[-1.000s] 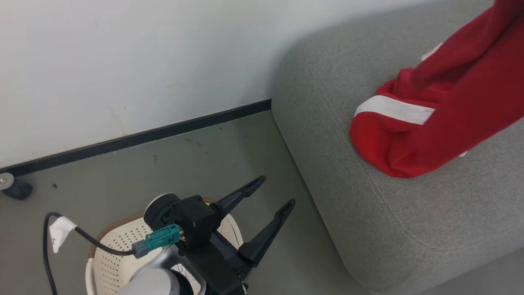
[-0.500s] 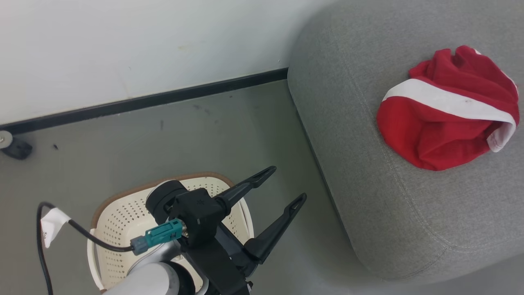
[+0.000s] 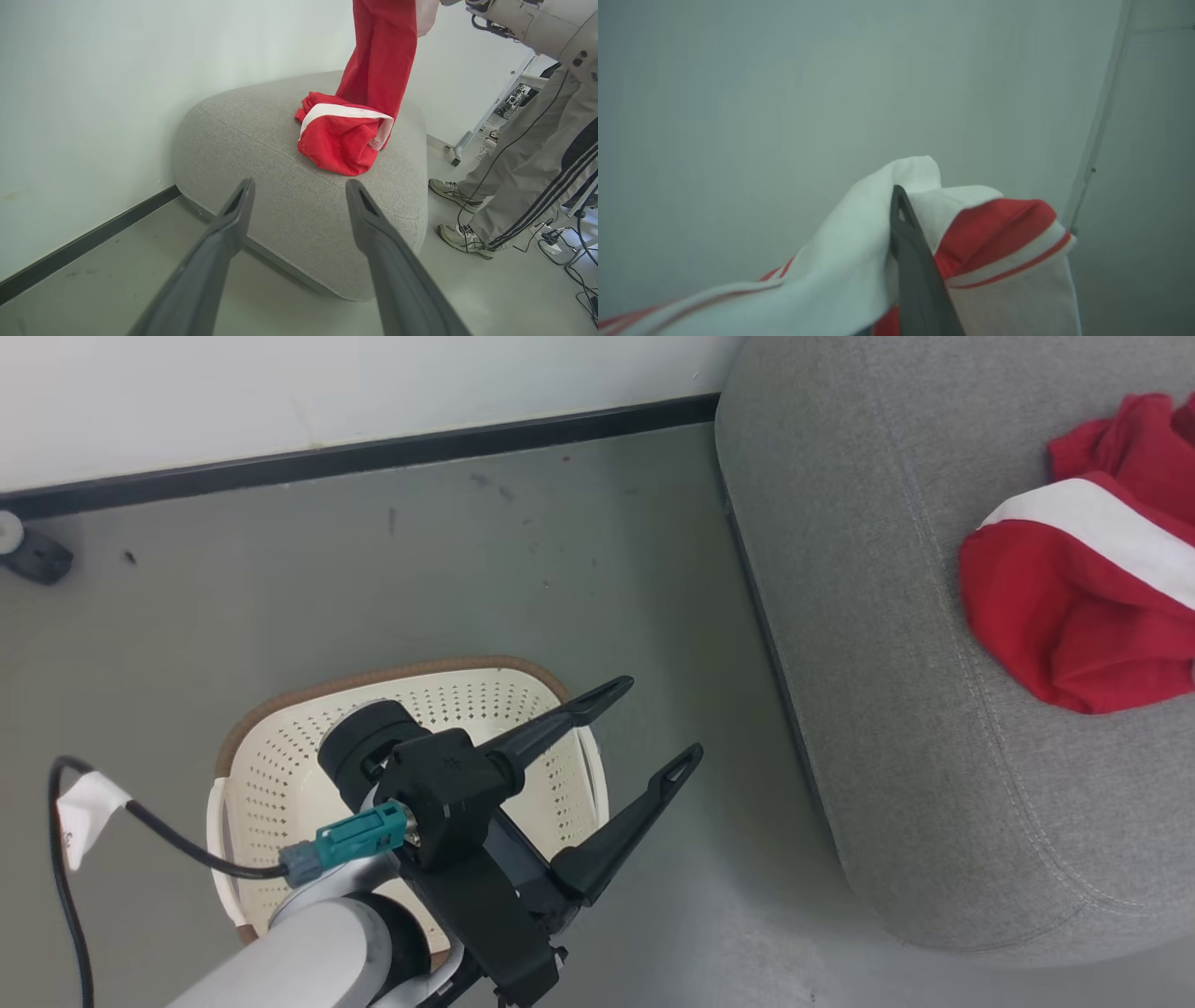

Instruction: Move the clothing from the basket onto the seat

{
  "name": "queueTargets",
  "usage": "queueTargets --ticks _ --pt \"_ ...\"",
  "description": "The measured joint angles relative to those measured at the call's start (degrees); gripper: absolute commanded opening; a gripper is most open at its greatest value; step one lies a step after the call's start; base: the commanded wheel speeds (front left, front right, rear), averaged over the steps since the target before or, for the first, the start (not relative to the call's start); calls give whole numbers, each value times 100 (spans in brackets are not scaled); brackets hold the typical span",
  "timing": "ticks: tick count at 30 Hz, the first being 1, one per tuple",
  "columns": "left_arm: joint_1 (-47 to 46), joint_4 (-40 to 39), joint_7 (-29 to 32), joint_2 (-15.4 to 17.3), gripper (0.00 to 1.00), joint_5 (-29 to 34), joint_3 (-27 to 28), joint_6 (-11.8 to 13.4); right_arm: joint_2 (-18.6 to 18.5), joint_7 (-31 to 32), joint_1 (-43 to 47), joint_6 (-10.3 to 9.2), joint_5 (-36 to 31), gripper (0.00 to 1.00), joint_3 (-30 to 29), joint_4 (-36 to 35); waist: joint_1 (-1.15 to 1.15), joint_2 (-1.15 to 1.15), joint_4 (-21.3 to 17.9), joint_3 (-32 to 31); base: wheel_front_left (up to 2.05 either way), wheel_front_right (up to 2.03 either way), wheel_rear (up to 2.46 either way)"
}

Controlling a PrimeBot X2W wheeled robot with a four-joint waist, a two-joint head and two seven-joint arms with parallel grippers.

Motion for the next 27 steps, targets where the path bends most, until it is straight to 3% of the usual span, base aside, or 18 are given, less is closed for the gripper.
queueTargets --ticks 5,13,27 --pt "-32 49 -1 21 100 -1 51 -1 378 356 389 25 -310 0 653 148 0 0 88 81 0 0 0" --pt "-31 154 -38 19 100 -10 76 -44 287 1059 709 25 -813 0 1340 606 -1 0 69 -11 0 0 0" --pt "-16 201 -90 9 100 -22 63 -45 569 2174 1313 52 -938 0 1751 1473 -1 0 52 -129 0 0 0"
